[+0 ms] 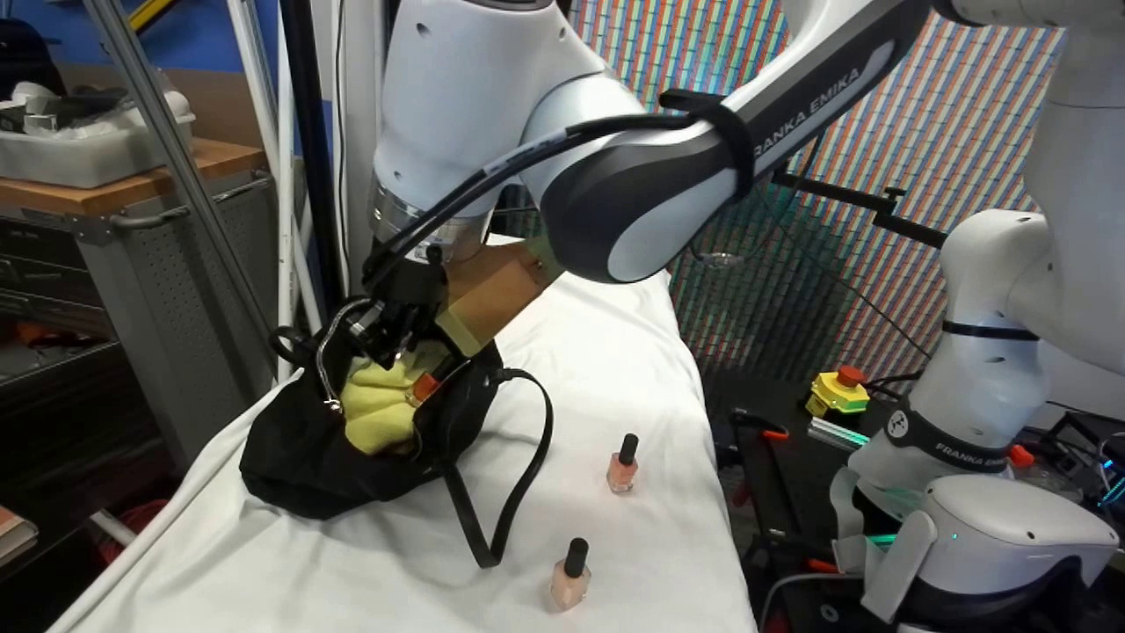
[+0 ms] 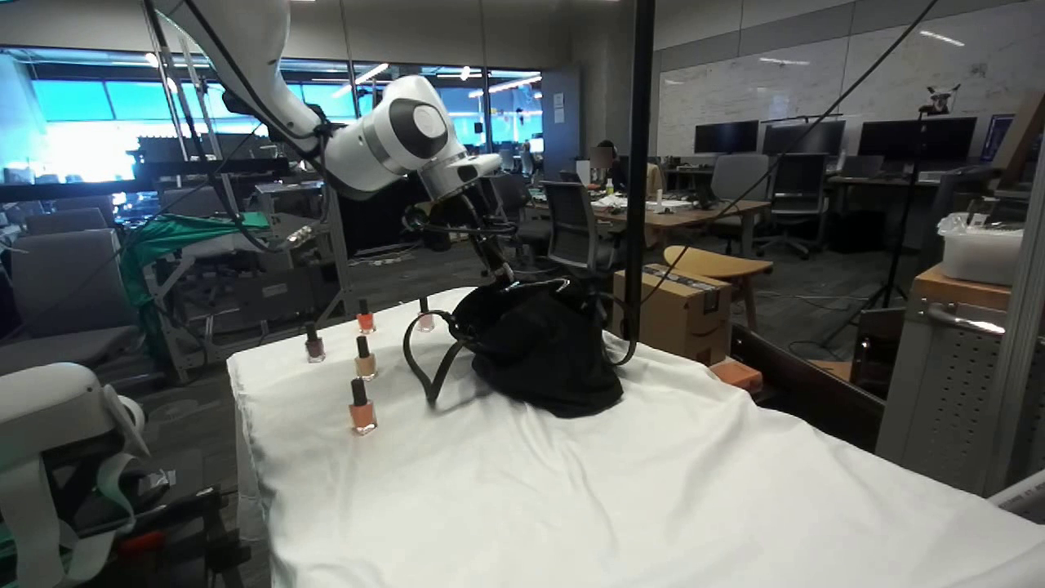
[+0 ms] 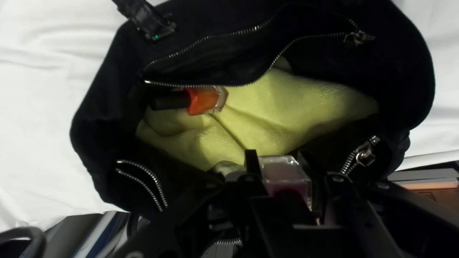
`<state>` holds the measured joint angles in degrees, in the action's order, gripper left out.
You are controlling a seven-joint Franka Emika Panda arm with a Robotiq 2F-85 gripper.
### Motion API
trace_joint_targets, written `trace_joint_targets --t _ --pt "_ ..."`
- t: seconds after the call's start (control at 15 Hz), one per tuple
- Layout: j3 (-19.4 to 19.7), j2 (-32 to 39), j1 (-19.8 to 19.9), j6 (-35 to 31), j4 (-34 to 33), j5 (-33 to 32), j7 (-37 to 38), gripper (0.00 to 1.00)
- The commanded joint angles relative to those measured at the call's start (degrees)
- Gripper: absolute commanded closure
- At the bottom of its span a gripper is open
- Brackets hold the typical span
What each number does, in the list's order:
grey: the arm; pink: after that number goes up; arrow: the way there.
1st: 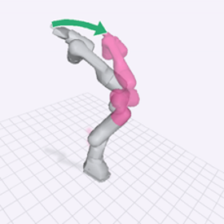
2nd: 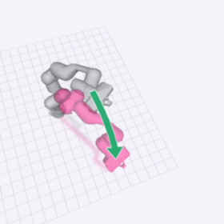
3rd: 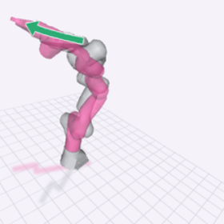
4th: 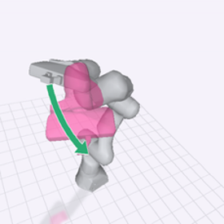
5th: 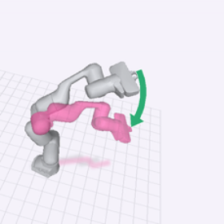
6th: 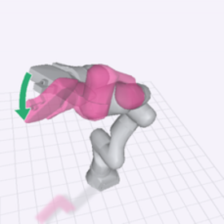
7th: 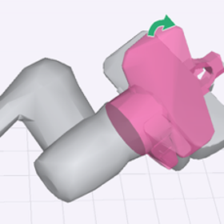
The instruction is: Pick up the nail polish bottles and place them in the black bag
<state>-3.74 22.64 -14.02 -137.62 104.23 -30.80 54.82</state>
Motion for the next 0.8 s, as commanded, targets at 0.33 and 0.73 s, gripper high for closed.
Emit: trace_joint_targets --t 0.33,0.73 --pt "5.75 7.77 -3.43 1.99 -10.78 0.31 -4.51 0.17" --pt "4.57 2.07 -2.42 3.17 -4.46 4.04 -8.03 0.0"
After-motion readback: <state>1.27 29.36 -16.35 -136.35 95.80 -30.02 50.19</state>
